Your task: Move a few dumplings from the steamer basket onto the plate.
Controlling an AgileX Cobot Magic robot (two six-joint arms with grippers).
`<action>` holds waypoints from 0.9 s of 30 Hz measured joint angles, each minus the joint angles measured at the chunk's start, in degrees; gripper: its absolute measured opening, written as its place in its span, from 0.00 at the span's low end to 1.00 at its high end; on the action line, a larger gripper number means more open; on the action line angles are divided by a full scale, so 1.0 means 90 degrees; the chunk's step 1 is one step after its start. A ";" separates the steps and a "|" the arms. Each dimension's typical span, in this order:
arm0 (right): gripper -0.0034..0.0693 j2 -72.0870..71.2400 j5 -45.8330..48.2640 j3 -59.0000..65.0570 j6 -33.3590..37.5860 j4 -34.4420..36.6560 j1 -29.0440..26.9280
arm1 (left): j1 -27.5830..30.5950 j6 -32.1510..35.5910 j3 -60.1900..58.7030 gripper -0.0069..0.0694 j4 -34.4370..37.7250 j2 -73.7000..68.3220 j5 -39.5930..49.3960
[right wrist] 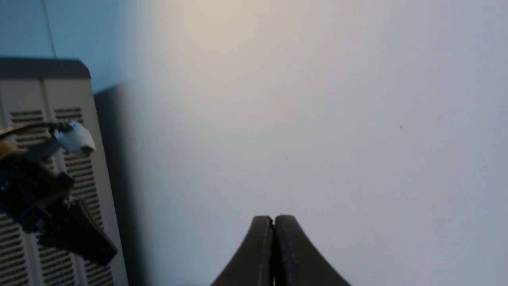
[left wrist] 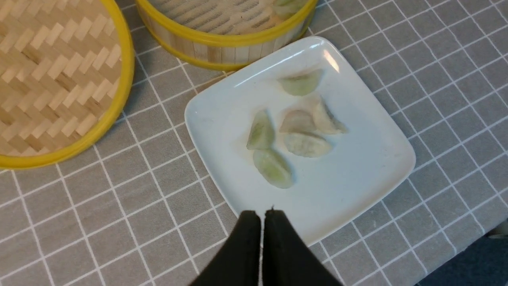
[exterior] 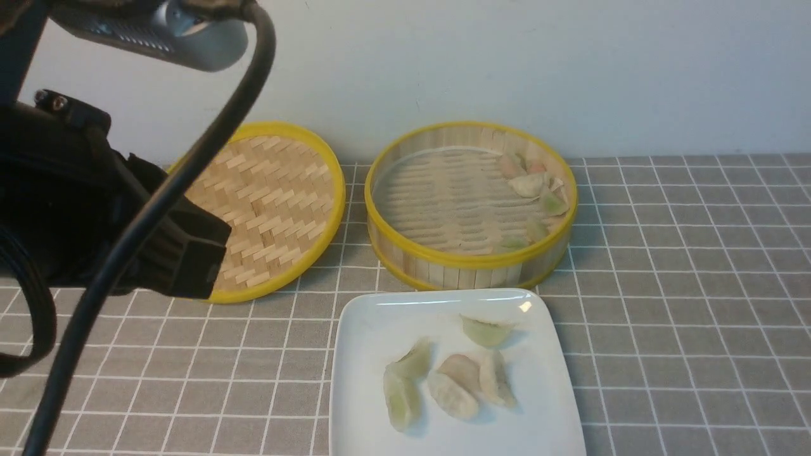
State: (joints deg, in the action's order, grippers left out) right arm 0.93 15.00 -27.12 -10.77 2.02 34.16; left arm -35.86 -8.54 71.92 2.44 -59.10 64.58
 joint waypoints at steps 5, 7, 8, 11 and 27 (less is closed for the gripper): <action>0.03 -0.0061 -0.0549 0.0206 0.0000 -0.0022 0.0000 | 0.0000 0.0000 -0.0851 0.08 0.0651 0.0601 -0.0821; 0.03 -0.0064 -0.0715 0.0206 0.0000 -0.0022 0.0000 | 0.0000 0.0000 -0.1314 0.08 0.0798 0.1046 -0.1310; 0.03 -0.0064 -0.0754 0.0206 0.0000 -0.0022 0.0000 | 0.0000 0.0000 -0.1641 0.08 0.0812 0.1353 -0.1615; 0.03 -0.0064 -0.0779 0.0206 0.0000 -0.0022 0.0000 | 0.0000 0.0000 -0.2229 0.08 0.0812 0.2158 -0.2278; 0.03 -0.0064 -0.0796 0.0206 0.0000 -0.0022 0.0000 | 0.0000 -0.0047 -0.2771 0.08 0.0979 0.3770 -0.2728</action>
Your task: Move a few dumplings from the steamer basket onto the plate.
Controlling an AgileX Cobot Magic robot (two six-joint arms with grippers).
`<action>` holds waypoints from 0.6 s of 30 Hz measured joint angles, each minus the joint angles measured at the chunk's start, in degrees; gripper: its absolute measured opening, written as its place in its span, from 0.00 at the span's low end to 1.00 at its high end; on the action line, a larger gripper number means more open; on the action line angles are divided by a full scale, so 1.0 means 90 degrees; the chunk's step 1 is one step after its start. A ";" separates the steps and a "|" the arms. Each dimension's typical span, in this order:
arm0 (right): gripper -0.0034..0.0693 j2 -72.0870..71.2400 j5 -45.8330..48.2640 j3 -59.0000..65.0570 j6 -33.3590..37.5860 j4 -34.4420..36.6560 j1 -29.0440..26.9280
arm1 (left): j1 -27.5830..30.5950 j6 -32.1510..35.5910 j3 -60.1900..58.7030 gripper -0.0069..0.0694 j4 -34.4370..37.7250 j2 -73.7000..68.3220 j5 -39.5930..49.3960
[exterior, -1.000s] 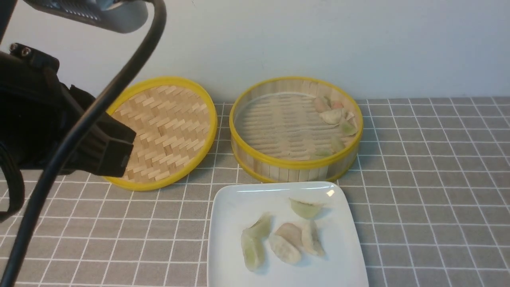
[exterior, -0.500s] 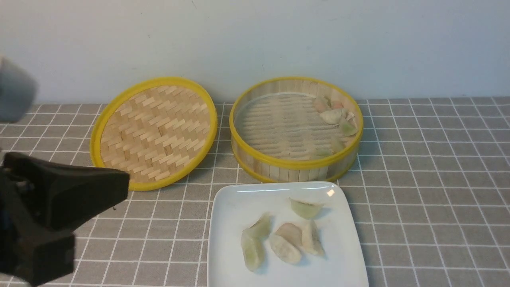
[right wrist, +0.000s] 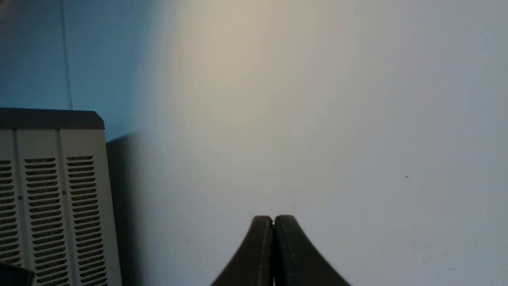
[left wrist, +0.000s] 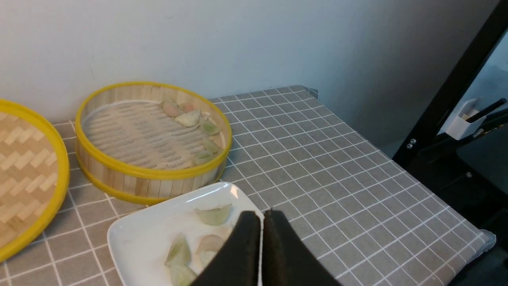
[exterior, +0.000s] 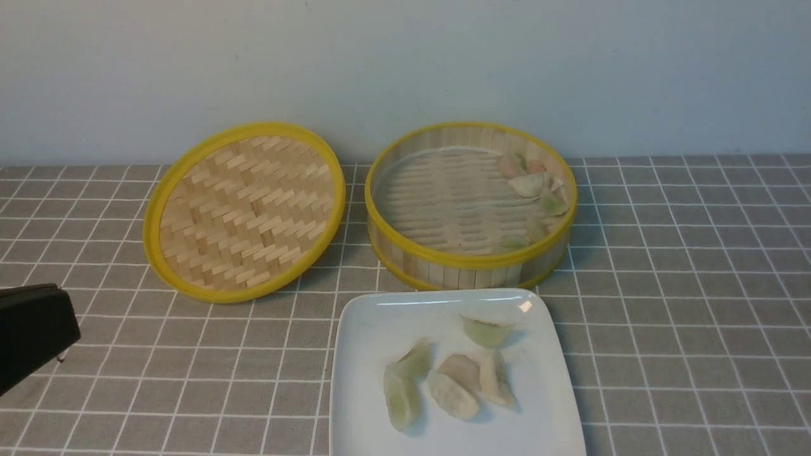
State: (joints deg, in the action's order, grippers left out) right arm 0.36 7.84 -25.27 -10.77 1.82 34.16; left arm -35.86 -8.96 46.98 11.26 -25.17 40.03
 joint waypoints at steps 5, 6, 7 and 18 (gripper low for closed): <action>0.03 0.0000 0.0000 0.0000 0.0000 0.0000 0.0000 | 0.0000 0.0032 0.0000 0.08 -0.0008 0.0000 0.0000; 0.03 0.0000 0.0000 0.0000 0.0000 0.0000 0.0000 | 0.0000 0.0113 0.0000 0.08 -0.0024 0.0000 -0.0018; 0.03 0.0000 0.0000 0.0000 0.0000 0.0000 0.0000 | 0.0000 0.0198 0.0000 0.08 -0.0088 0.0000 -0.0051; 0.03 0.0000 -0.0001 0.0000 0.0000 -0.0007 0.0000 | 0.0922 0.2080 -0.1747 0.08 -0.0847 0.0682 -0.1553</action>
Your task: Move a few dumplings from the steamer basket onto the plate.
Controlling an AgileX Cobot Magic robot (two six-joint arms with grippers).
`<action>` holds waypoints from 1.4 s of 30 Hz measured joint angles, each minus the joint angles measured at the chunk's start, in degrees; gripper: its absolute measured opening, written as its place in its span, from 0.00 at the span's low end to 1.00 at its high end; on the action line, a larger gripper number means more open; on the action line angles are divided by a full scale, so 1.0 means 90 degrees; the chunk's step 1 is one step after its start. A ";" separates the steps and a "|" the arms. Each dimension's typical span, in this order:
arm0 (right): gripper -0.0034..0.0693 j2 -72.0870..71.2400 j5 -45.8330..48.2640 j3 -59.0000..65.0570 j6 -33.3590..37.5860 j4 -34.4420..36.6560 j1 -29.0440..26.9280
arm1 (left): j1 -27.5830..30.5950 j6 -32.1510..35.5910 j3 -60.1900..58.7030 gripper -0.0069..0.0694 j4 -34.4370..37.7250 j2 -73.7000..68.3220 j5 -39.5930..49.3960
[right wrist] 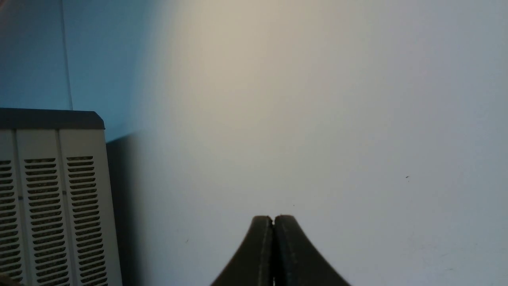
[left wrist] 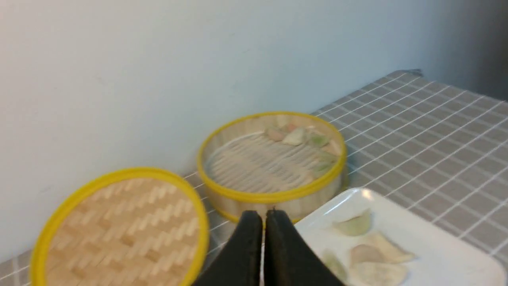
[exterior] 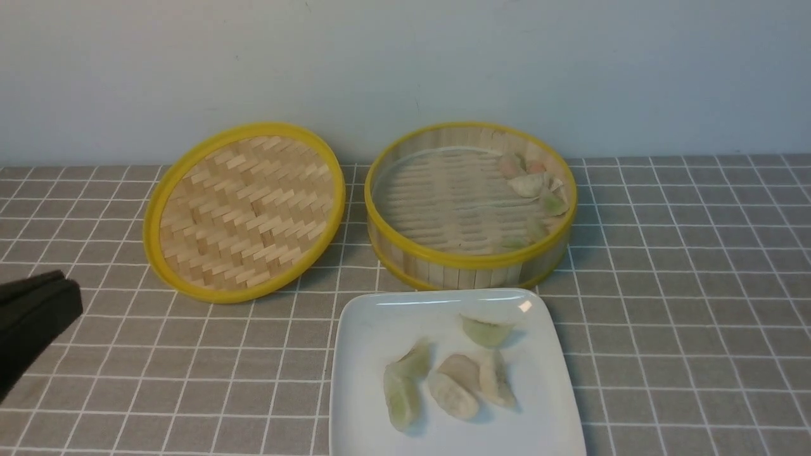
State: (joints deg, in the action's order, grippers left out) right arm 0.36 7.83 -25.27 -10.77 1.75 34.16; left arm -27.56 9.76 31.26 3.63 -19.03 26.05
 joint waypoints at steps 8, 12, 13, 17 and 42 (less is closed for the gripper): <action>0.03 0.0000 0.0000 0.0000 0.0000 0.0000 0.0000 | 0.2026 0.0308 -0.2584 0.08 0.0327 0.1848 -0.0485; 0.03 -0.0005 -0.0008 0.0000 -0.0015 0.0000 0.0000 | 0.2638 0.0308 -0.3504 0.08 0.0368 0.2179 -0.0541; 0.03 -0.0005 -0.0008 0.0000 -0.0015 0.0000 0.0000 | 0.2714 0.0308 -0.3625 0.08 0.0375 0.2186 -0.0517; 0.03 -0.0005 -0.0002 0.0000 -0.0015 0.0000 0.0000 | 0.2731 0.0308 -0.3633 0.08 0.0382 0.2186 -0.0461; 0.03 -0.0005 0.0004 0.0000 -0.0015 -0.0007 0.0000 | 0.2712 0.0308 -0.3633 0.08 0.0415 0.2186 -0.0461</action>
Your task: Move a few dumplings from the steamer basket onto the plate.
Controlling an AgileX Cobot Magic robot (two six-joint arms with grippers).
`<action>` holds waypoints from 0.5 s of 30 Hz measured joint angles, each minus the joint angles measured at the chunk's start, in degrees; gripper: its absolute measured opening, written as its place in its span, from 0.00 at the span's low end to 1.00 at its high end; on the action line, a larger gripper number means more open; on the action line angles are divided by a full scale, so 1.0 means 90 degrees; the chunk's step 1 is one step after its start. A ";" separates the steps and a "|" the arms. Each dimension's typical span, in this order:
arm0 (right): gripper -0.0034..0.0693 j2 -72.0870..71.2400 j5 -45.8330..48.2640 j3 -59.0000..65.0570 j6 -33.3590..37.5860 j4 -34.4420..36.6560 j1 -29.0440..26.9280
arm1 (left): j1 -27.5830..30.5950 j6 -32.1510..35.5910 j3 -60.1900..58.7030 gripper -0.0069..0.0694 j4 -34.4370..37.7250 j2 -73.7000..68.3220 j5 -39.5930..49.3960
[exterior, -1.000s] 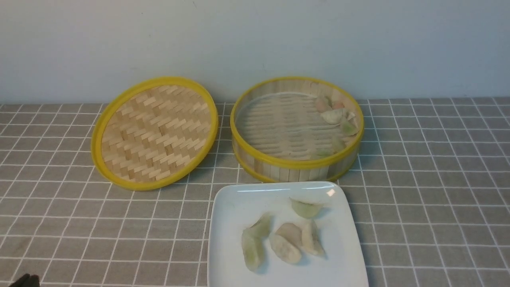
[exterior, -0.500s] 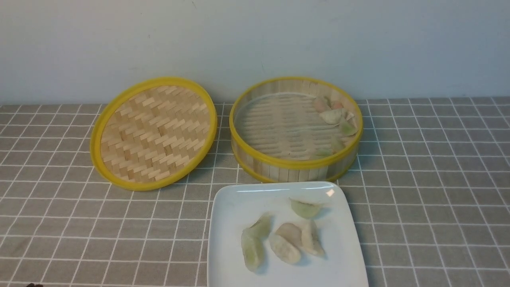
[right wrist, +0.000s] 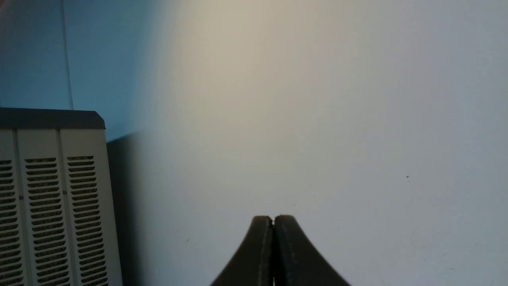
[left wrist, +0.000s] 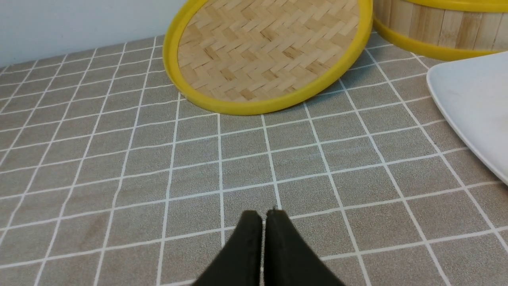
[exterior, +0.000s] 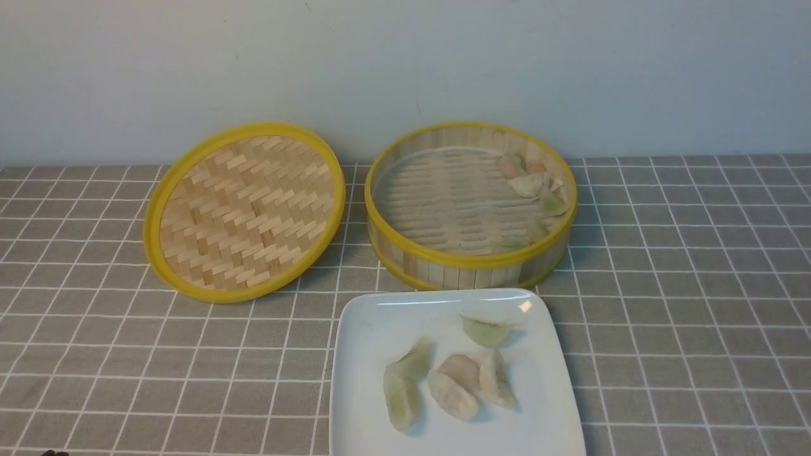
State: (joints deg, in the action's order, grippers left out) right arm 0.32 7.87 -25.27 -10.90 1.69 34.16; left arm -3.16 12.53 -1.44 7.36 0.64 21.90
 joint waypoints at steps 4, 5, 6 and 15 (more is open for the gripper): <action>0.03 0.0000 0.0037 0.0000 0.0189 -0.0188 0.0000 | 0.0000 0.0000 0.0000 0.08 0.0000 0.0000 0.0000; 0.03 0.0000 0.0126 0.0000 0.0289 -0.0260 0.0000 | 0.0000 0.0000 0.0000 0.08 0.0000 0.0000 0.0000; 0.03 0.0000 0.0283 0.0000 0.0360 -0.0361 0.0000 | 0.0000 0.0000 0.0000 0.08 0.0000 0.0000 0.0000; 0.03 -0.0120 0.1452 0.0879 0.0462 -0.0916 -0.1181 | 0.0000 0.0000 0.0000 0.08 0.0000 0.0000 0.0000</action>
State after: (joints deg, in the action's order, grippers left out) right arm -0.77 20.94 -17.35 -6.74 -6.55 23.53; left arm -3.16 12.53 -1.44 7.36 0.64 21.90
